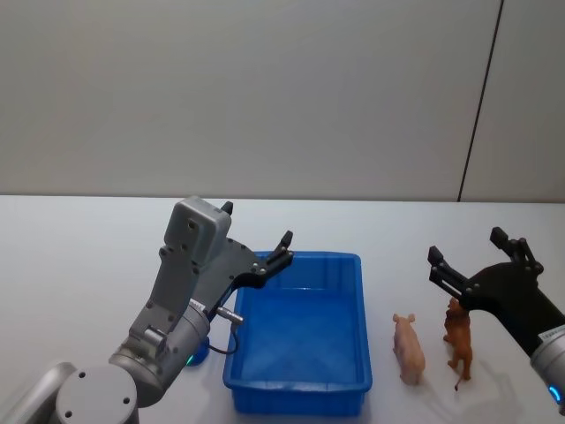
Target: Pick up the two dolls from the table and place them into the box.
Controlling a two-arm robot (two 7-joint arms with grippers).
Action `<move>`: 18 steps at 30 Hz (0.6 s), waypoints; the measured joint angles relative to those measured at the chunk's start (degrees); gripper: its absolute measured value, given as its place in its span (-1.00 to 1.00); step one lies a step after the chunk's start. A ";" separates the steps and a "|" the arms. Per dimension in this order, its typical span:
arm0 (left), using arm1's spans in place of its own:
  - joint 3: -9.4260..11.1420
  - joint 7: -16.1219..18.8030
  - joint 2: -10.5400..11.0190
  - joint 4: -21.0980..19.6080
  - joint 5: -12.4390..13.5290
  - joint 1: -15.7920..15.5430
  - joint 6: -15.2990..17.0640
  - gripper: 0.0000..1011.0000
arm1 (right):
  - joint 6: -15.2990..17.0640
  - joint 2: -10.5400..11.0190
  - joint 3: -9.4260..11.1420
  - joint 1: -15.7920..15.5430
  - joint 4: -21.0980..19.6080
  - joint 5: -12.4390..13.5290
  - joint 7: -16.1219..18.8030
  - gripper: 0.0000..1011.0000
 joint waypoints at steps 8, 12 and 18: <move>0.00 0.00 0.00 0.00 0.00 0.00 0.00 0.98 | 0.00 0.00 0.00 0.00 0.00 0.00 0.00 0.98; 0.00 0.00 0.00 0.00 0.00 0.00 0.00 0.98 | 0.00 0.00 0.00 0.00 0.00 0.00 0.00 0.98; 0.00 0.00 -0.01 0.00 0.00 0.00 0.00 0.98 | 0.00 0.00 0.00 0.00 0.00 0.00 0.00 0.98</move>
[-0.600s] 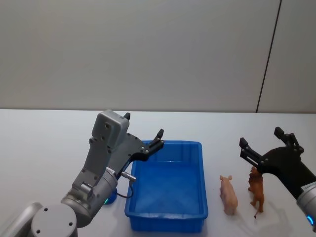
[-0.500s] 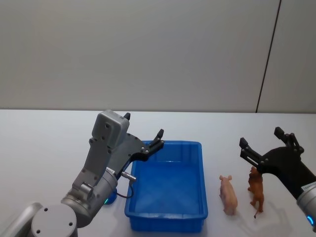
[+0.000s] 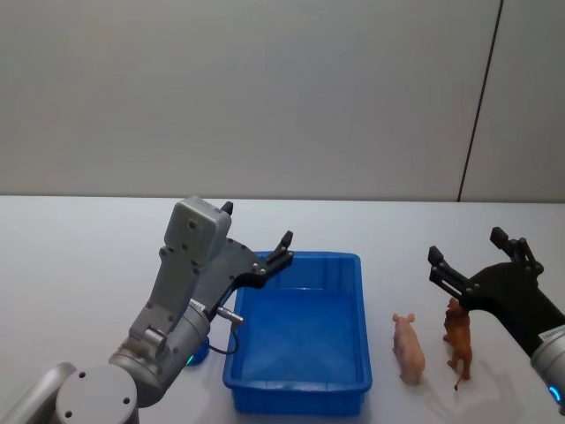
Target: Pick up the two dolls from the table and place them into the box.
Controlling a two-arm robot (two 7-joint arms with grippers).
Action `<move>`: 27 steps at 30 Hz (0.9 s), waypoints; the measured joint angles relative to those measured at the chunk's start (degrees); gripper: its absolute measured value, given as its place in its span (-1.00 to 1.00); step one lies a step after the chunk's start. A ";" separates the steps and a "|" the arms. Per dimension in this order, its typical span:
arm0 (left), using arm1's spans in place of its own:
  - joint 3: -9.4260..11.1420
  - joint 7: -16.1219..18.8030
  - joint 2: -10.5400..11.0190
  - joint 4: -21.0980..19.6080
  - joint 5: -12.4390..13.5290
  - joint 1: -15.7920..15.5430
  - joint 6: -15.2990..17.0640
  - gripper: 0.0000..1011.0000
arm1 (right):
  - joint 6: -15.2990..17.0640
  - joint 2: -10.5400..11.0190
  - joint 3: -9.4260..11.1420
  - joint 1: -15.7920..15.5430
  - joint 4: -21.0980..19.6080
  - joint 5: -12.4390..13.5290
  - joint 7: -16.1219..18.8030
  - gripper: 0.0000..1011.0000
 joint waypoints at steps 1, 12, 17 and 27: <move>0.00 0.00 0.00 0.00 0.00 0.00 0.00 0.98 | 0.00 0.00 0.00 0.00 0.00 0.00 0.00 0.98; 0.00 0.00 0.00 0.00 0.00 0.00 0.00 0.98 | 0.00 0.00 0.00 0.00 0.00 0.00 0.00 0.98; 0.00 0.00 0.00 0.00 0.00 0.00 0.00 0.98 | 0.00 -0.03 -0.02 -0.05 -0.04 -0.03 -0.02 0.98; 0.00 0.00 0.00 0.00 0.00 0.00 0.00 0.98 | 1.11 -0.58 -0.48 -0.99 -1.09 -0.82 -2.13 0.98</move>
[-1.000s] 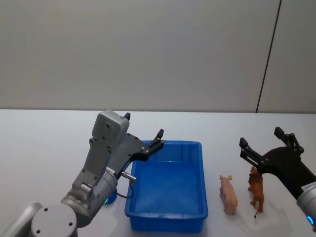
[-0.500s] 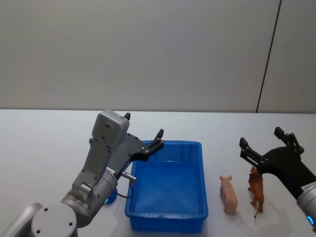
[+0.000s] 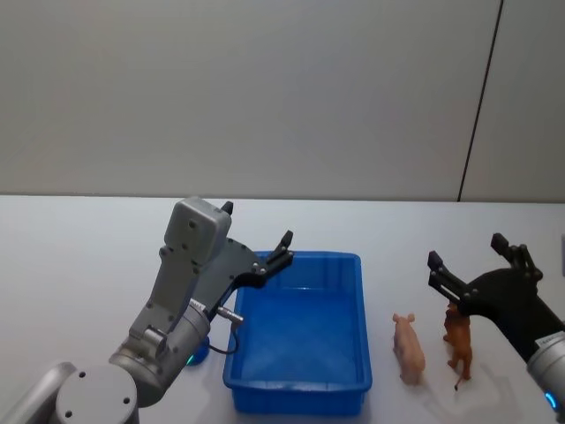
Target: Pick up the two dolls from the table and place them into the box.
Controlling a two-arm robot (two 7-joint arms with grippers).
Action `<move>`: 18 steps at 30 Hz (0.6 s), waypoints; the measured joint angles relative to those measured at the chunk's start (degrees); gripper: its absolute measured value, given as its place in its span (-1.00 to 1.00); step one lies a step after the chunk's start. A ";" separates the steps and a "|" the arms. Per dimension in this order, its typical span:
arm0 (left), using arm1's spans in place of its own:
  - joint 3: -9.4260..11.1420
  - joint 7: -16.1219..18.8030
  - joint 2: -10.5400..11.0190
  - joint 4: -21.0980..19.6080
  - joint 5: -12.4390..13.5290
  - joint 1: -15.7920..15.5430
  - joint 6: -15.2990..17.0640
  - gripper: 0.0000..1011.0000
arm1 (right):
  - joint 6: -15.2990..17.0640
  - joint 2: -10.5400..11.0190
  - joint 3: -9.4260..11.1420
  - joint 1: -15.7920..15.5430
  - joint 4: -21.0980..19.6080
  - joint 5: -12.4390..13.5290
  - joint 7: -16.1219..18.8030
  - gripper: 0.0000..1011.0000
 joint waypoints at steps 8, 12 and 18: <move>0.00 0.00 0.00 0.00 0.00 0.00 0.00 0.98 | 3.41 -0.79 -0.28 -0.90 -0.57 -0.57 -3.85 0.98; 0.00 0.00 0.00 0.00 0.00 0.00 0.00 0.98 | 5.58 -1.24 -0.29 -1.06 -0.16 -0.80 -5.75 0.98; 0.00 0.00 0.00 0.00 0.00 0.00 0.00 0.98 | 7.82 -1.91 -0.27 -0.68 1.64 -1.24 -7.05 0.98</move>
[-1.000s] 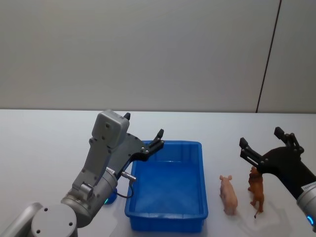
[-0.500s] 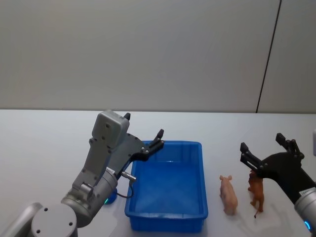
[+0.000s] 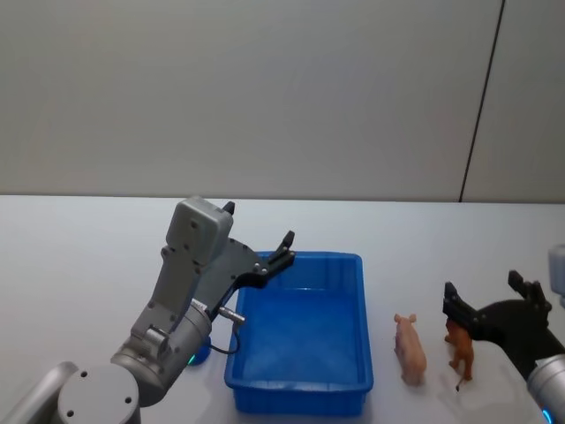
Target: Pick up the two dolls from the table and place them into the box.
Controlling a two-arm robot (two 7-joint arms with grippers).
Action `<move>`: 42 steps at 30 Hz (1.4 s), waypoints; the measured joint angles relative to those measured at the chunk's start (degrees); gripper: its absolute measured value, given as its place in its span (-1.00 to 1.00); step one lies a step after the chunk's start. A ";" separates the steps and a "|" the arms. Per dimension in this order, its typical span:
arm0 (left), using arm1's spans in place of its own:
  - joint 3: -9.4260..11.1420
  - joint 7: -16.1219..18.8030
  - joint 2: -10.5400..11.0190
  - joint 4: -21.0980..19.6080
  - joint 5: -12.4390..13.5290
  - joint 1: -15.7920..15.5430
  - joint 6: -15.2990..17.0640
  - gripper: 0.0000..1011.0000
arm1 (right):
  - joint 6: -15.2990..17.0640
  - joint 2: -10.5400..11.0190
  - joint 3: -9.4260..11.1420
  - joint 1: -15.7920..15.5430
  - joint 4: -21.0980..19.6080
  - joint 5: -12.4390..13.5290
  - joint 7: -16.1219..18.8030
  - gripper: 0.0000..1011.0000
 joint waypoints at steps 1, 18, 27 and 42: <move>0.00 0.00 0.00 0.00 0.00 0.00 0.00 0.98 | 0.23 -0.10 0.01 0.11 0.29 -0.07 -0.07 0.98; 0.00 0.00 0.00 0.00 0.00 0.00 0.00 0.98 | 3.79 -3.08 -0.47 4.22 9.57 -2.34 0.12 0.98; 0.00 0.00 0.00 0.00 0.00 0.00 0.00 0.98 | 5.29 -4.38 -0.81 5.58 13.27 -3.19 0.20 0.98; 0.00 0.00 0.00 0.00 0.00 0.00 0.00 0.98 | 6.74 -5.70 -1.01 6.56 17.11 -3.67 -0.35 0.57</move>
